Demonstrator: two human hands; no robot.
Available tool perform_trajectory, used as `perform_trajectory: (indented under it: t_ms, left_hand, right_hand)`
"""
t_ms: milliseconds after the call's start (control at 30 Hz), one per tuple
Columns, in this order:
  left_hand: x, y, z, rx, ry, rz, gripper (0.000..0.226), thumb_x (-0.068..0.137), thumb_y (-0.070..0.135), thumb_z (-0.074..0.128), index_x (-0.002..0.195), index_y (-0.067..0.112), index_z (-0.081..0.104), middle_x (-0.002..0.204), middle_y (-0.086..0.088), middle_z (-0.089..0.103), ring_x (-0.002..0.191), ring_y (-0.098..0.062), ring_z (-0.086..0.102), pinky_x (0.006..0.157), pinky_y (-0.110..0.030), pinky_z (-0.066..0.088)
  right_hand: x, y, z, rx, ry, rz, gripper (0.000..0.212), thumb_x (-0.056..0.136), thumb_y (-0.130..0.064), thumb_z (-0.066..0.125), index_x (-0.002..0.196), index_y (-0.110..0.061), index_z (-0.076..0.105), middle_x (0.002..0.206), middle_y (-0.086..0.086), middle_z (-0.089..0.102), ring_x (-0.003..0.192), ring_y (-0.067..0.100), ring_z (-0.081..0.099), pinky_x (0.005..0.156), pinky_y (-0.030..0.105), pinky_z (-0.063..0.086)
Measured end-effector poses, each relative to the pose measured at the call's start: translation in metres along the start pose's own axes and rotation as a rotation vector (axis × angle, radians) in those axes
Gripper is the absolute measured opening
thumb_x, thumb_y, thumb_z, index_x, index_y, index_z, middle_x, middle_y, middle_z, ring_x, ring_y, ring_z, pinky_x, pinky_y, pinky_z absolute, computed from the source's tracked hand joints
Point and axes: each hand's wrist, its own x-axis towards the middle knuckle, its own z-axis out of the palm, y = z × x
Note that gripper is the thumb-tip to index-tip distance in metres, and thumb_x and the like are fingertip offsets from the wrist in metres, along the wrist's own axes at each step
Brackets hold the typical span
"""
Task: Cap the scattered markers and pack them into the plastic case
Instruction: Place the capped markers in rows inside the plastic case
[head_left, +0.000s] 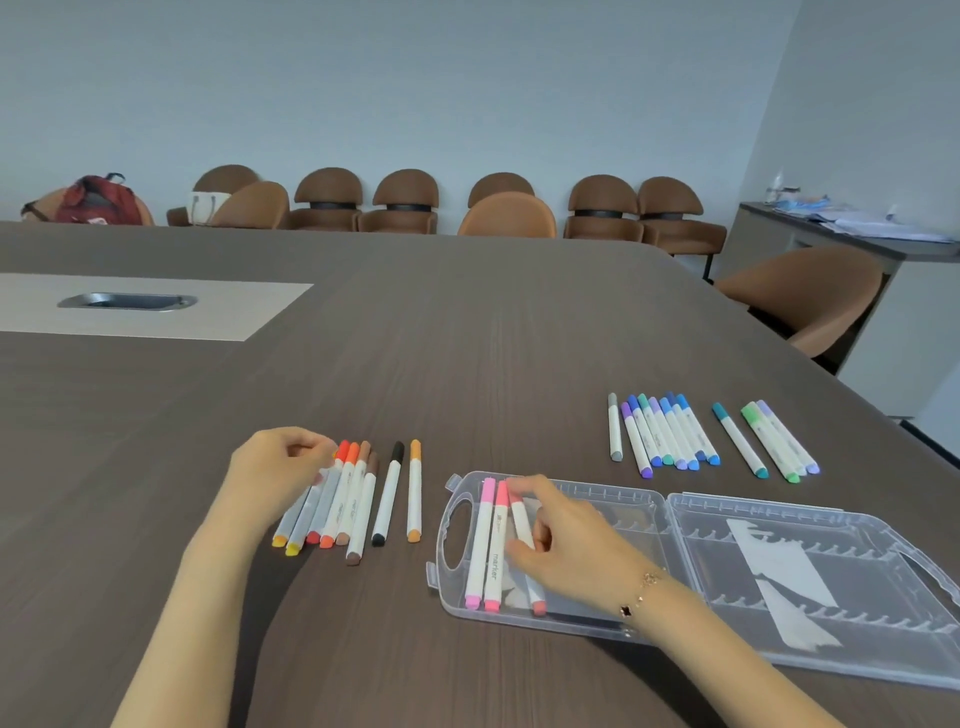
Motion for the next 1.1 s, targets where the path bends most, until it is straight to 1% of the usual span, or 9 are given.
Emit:
perform_trajectory:
  t_ms: [267, 400, 500, 633, 700, 800, 867, 967, 1100]
  left_hand:
    - [0.011, -0.013, -0.005, 0.014, 0.022, -0.087, 0.019, 0.094, 0.019, 0.053, 0.091, 0.011, 0.07, 0.084, -0.007, 0.068, 0.077, -0.018, 0.062, 0.075, -0.033, 0.052]
    - [0.012, -0.015, -0.006, 0.017, 0.044, -0.108, 0.019, 0.095, 0.016, 0.051, 0.092, 0.01, 0.069, 0.089, -0.008, 0.068, 0.076, -0.018, 0.06, 0.063, -0.024, 0.047]
    - [0.012, -0.017, -0.004, 0.033, 0.047, -0.122, 0.019, 0.094, 0.017, 0.052, 0.093, 0.011, 0.07, 0.087, -0.006, 0.067, 0.076, -0.017, 0.06, 0.064, -0.025, 0.046]
    - [0.01, -0.016, 0.003, 0.085, 0.021, -0.09, 0.012, 0.091, 0.018, 0.057, 0.09, 0.015, 0.069, 0.088, -0.004, 0.066, 0.077, -0.015, 0.058, 0.056, -0.02, 0.039]
    - [0.011, -0.014, 0.005, 0.083, 0.002, -0.071, 0.011, 0.09, 0.019, 0.058, 0.091, 0.016, 0.069, 0.09, -0.003, 0.065, 0.081, -0.016, 0.059, 0.055, -0.018, 0.038]
    - [0.013, -0.015, 0.006, 0.086, 0.013, -0.065, 0.014, 0.092, 0.02, 0.056, 0.093, 0.015, 0.069, 0.089, -0.003, 0.065, 0.079, -0.016, 0.059, 0.056, -0.019, 0.039]
    - [0.015, -0.018, 0.006, 0.096, 0.031, -0.073, 0.016, 0.093, 0.019, 0.054, 0.094, 0.014, 0.069, 0.087, -0.004, 0.065, 0.077, -0.016, 0.059, 0.055, -0.019, 0.04]
    - [0.017, -0.02, 0.006, 0.099, 0.035, -0.088, 0.019, 0.093, 0.018, 0.051, 0.094, 0.013, 0.069, 0.087, -0.004, 0.065, 0.078, -0.019, 0.061, 0.056, -0.02, 0.044]
    - [0.02, -0.021, 0.007, 0.101, 0.026, -0.097, 0.019, 0.094, 0.017, 0.05, 0.097, 0.013, 0.068, 0.09, -0.005, 0.064, 0.077, -0.017, 0.06, 0.057, -0.02, 0.044]
  right_hand:
    - [0.015, -0.006, 0.011, 0.111, 0.118, 0.057, 0.042, 0.093, -0.025, 0.054, 0.13, -0.026, 0.034, 0.06, -0.009, 0.049, 0.049, 0.004, 0.047, 0.043, 0.012, 0.037]
    - [0.015, -0.002, 0.016, 0.069, 0.13, 0.08, 0.046, 0.094, -0.027, 0.052, 0.134, -0.026, 0.029, 0.065, -0.011, 0.049, 0.054, 0.005, 0.051, 0.043, 0.011, 0.038]
    - [0.011, -0.004, 0.02, 0.03, 0.142, 0.077, 0.052, 0.096, -0.03, 0.049, 0.14, -0.028, 0.022, 0.069, -0.014, 0.052, 0.062, 0.006, 0.057, 0.048, 0.012, 0.044]
    - [0.008, -0.005, 0.023, -0.087, 0.181, 0.046, 0.047, 0.096, -0.043, 0.042, 0.138, -0.031, 0.025, 0.075, -0.011, 0.059, 0.073, 0.01, 0.064, 0.062, 0.023, 0.055]
    - [0.008, -0.002, 0.02, -0.185, 0.219, 0.004, 0.045, 0.096, -0.047, 0.039, 0.137, -0.03, 0.031, 0.095, -0.009, 0.063, 0.089, 0.009, 0.062, 0.075, 0.026, 0.055]
    - [0.007, 0.005, 0.014, -0.301, 0.316, -0.059, 0.047, 0.092, -0.052, 0.045, 0.134, -0.03, 0.045, 0.115, -0.008, 0.049, 0.11, 0.007, 0.045, 0.09, 0.021, 0.045]
    - [0.003, 0.009, 0.012, -0.362, 0.336, -0.078, 0.058, 0.086, -0.066, 0.04, 0.132, -0.031, 0.05, 0.128, -0.009, 0.043, 0.121, 0.009, 0.037, 0.1, 0.024, 0.036]
    - [-0.001, 0.01, 0.012, -0.377, 0.25, -0.055, 0.09, 0.068, -0.084, 0.006, 0.131, -0.035, 0.048, 0.146, -0.017, 0.031, 0.137, 0.006, 0.021, 0.11, 0.026, 0.018]
    - [-0.001, 0.007, 0.011, -0.386, 0.176, -0.039, 0.089, 0.064, -0.078, 0.005, 0.138, -0.039, 0.037, 0.148, -0.024, 0.029, 0.142, 0.001, 0.007, 0.109, 0.02, 0.002]
